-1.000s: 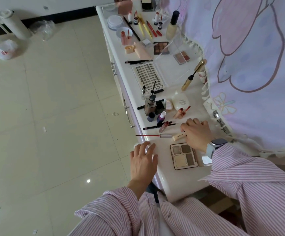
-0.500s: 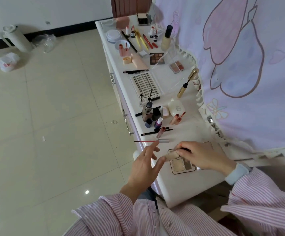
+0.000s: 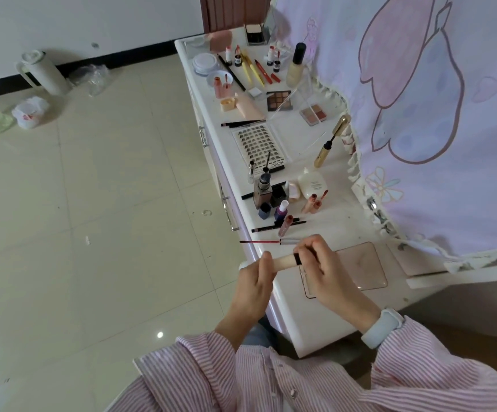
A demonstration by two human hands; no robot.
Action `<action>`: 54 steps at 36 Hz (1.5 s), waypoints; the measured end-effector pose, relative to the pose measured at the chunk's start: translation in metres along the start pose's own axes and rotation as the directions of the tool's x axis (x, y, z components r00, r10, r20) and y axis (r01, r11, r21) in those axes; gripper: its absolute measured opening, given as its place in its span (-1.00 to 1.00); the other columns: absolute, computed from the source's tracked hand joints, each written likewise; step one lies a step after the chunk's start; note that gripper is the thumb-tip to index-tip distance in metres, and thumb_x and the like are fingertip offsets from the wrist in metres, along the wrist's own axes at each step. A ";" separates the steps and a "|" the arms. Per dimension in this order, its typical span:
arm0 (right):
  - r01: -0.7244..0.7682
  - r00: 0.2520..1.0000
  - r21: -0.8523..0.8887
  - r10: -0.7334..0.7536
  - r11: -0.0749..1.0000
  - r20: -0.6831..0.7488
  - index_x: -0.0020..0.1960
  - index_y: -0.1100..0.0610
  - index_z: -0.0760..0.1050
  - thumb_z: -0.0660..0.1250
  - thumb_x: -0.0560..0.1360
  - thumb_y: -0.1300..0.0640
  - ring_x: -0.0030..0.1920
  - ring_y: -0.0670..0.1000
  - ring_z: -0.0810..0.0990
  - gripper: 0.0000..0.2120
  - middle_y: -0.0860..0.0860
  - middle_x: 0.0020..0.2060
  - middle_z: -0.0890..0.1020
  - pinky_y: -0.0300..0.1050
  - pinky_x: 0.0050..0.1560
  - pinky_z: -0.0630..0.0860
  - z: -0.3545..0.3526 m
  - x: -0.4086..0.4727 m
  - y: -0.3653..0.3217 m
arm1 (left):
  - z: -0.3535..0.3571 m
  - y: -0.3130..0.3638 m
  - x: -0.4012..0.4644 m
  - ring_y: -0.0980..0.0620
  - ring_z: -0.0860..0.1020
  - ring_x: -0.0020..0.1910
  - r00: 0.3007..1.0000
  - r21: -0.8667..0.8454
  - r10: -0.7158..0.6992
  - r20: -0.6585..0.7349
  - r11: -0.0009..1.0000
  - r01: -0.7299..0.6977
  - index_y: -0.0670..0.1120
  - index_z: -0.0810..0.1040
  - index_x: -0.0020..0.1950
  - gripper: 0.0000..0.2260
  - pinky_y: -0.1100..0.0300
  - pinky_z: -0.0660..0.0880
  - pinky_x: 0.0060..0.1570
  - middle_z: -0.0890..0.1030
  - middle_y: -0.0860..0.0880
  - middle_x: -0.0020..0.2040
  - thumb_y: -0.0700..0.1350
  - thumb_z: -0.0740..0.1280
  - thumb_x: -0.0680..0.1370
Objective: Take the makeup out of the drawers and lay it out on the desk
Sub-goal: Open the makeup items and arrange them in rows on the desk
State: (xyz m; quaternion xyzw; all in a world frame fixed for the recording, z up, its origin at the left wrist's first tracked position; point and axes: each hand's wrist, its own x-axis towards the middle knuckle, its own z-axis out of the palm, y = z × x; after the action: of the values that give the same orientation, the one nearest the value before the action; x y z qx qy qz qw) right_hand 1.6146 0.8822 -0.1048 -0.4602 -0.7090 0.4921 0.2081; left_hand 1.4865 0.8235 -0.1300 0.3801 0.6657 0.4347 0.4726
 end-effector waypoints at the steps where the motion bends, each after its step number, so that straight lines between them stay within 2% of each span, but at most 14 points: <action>1: -0.006 0.999 0.025 0.005 1.000 0.042 -0.03 -0.03 0.35 0.15 0.58 0.22 -0.35 -0.17 0.43 -0.85 -0.09 -0.27 0.45 -0.33 -0.31 0.38 -0.002 0.001 -0.001 | -0.003 0.000 0.001 0.17 0.22 -0.53 1.000 -0.011 -0.006 -0.013 1.000 0.006 -0.09 0.25 -0.42 -0.58 0.30 0.21 -0.45 0.27 0.03 -0.50 -0.08 0.04 0.65; 4: -0.168 0.970 0.121 0.142 0.978 0.196 0.14 -0.02 0.38 0.17 0.58 0.09 -0.28 -0.10 0.50 -0.86 -0.06 -0.15 0.53 -0.30 -0.26 0.43 -0.011 0.007 -0.004 | -0.012 -0.003 0.002 0.18 0.24 -0.53 1.000 0.056 0.029 -0.004 0.998 -0.029 -0.09 0.29 -0.40 -0.61 0.36 0.20 -0.47 0.30 0.02 -0.48 -0.10 0.05 0.64; 6: -0.246 0.942 0.094 0.215 0.965 0.258 0.09 -0.03 0.44 0.08 0.58 -0.08 -0.41 -0.08 0.46 -0.78 -0.04 -0.32 0.57 -0.31 -0.38 0.39 -0.012 0.010 -0.006 | -0.014 -0.004 0.002 0.17 0.23 -0.51 0.999 0.092 0.038 0.019 0.995 -0.040 -0.09 0.30 -0.38 -0.62 0.35 0.20 -0.46 0.31 -0.02 -0.45 -0.10 0.05 0.64; 9: -0.263 0.958 0.084 0.250 0.961 0.140 -0.05 0.05 0.50 0.11 0.60 0.00 -0.45 -0.06 0.37 -0.77 0.00 -0.44 0.47 -0.23 -0.41 0.33 -0.010 0.010 -0.005 | -0.013 -0.007 0.002 0.14 0.23 -0.47 0.998 0.122 0.035 0.042 0.992 -0.040 -0.09 0.31 -0.36 -0.64 0.34 0.22 -0.44 0.32 -0.03 -0.43 -0.10 0.06 0.64; 12: -0.259 0.961 0.195 0.231 0.946 0.155 0.05 0.07 0.45 0.20 0.56 0.23 -0.41 -0.13 0.43 -0.88 0.00 -0.22 0.50 -0.28 -0.39 0.38 -0.013 0.011 -0.005 | -0.012 -0.009 0.003 0.10 0.25 -0.44 1.000 0.107 0.011 0.027 0.994 -0.013 -0.08 0.33 -0.35 -0.64 0.32 0.22 -0.43 0.33 -0.02 -0.43 -0.09 0.06 0.64; 14: -0.298 0.944 0.214 0.254 0.930 0.212 0.11 0.07 0.43 0.19 0.57 0.18 -0.43 -0.14 0.45 -0.87 0.02 -0.18 0.52 -0.30 -0.45 0.37 -0.015 0.012 -0.008 | -0.012 -0.011 0.003 0.08 0.26 -0.44 0.999 0.098 0.015 0.033 0.995 -0.018 -0.07 0.34 -0.35 -0.64 0.30 0.23 -0.41 0.34 0.00 -0.43 -0.05 0.06 0.65; 17: -0.345 0.928 0.133 0.316 0.929 0.197 0.05 0.11 0.49 0.11 0.60 -0.01 -0.52 -0.18 0.39 -0.75 0.02 -0.38 0.52 -0.35 -0.51 0.31 -0.012 0.013 -0.006 | -0.009 -0.011 0.003 0.10 0.30 -0.45 0.996 0.102 0.020 0.092 0.994 -0.029 -0.04 0.37 -0.34 -0.65 0.24 0.29 -0.39 0.37 0.03 -0.44 0.01 0.07 0.62; 21: -0.371 0.928 0.087 0.366 0.924 0.070 0.03 0.09 0.52 0.11 0.61 0.08 -0.46 -0.20 0.41 -0.78 -0.07 -0.36 0.46 -0.41 -0.44 0.32 -0.008 0.017 0.001 | -0.005 -0.009 0.006 0.10 0.38 -0.42 0.990 0.074 0.019 0.139 0.997 -0.029 -0.02 0.44 -0.25 -0.74 0.15 0.38 -0.34 0.44 0.06 -0.41 -0.08 0.14 0.62; 29: -0.336 0.938 0.138 0.318 0.932 0.137 0.04 0.05 0.48 0.14 0.55 0.30 -0.49 -0.18 0.36 -0.78 -0.05 -0.37 0.43 -0.30 -0.40 0.31 -0.021 0.016 0.007 | -0.006 -0.013 0.020 0.22 0.44 -0.39 0.980 0.235 0.113 0.164 0.960 -0.150 0.13 0.45 -0.19 -0.86 0.36 0.38 -0.33 0.50 0.12 -0.37 0.00 0.22 0.57; 33: -0.255 0.961 0.018 0.251 0.967 0.113 0.11 0.02 0.46 0.17 0.58 0.13 -0.30 -0.12 0.47 -0.85 -0.06 -0.14 0.51 -0.29 -0.27 0.45 -0.024 0.016 0.012 | -0.008 -0.021 0.020 0.22 0.44 -0.40 0.985 0.153 0.077 0.152 0.983 -0.100 0.04 0.48 -0.11 -0.90 0.34 0.40 -0.33 0.53 0.10 -0.33 -0.01 0.22 0.57; 38: -0.281 0.947 -0.032 0.282 0.959 0.153 0.05 0.06 0.47 0.13 0.58 -0.05 -0.40 -0.14 0.44 -0.77 -0.10 -0.36 0.52 -0.30 -0.32 0.38 -0.019 0.023 0.015 | -0.008 -0.032 0.011 0.23 0.48 -0.38 0.992 0.087 0.033 0.123 0.995 -0.044 -0.02 0.48 -0.07 -0.82 0.35 0.44 -0.32 0.56 0.05 -0.28 0.07 0.21 0.52; 42: -0.274 0.945 -0.051 0.279 0.960 0.171 -0.06 0.18 0.50 0.18 0.57 0.01 -0.44 -0.11 0.42 -0.74 -0.06 -0.45 0.51 -0.23 -0.32 0.38 -0.011 0.025 0.018 | -0.009 -0.036 0.008 0.21 0.48 -0.37 0.994 0.074 0.017 0.111 0.997 -0.025 -0.03 0.48 -0.06 -0.92 0.37 0.43 -0.31 0.56 0.01 -0.26 -0.06 0.23 0.57; 49: -0.190 0.935 -0.237 0.250 0.953 0.253 -0.04 0.05 0.44 0.20 0.57 0.09 -0.25 -0.05 0.53 -0.93 0.00 -0.24 0.56 -0.21 -0.19 0.45 -0.026 0.028 0.015 | -0.022 -0.037 0.008 0.26 0.49 -0.33 0.992 0.108 -0.002 0.123 0.994 -0.011 -0.14 0.49 0.01 -0.87 0.39 0.44 -0.30 0.55 -0.01 -0.21 -0.10 0.24 0.57; 54: -0.266 0.950 -0.052 0.270 0.963 0.153 -0.06 0.05 0.43 0.23 0.55 0.22 -0.27 -0.06 0.52 -0.91 0.05 -0.21 0.59 -0.26 -0.25 0.43 -0.054 0.030 0.016 | -0.037 -0.045 0.009 0.25 0.53 -0.30 1.000 0.033 -0.024 -0.011 0.999 0.024 -0.16 0.41 0.02 -0.91 0.38 0.45 -0.30 0.59 -0.10 -0.10 -0.15 0.21 0.60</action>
State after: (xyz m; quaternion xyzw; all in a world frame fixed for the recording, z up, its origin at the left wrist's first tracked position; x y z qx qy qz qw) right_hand 1.6474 0.9366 -0.1011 -0.5146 -0.6618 0.5400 0.0752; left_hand 1.4439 0.8087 -0.1681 0.3773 0.6799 0.4200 0.4679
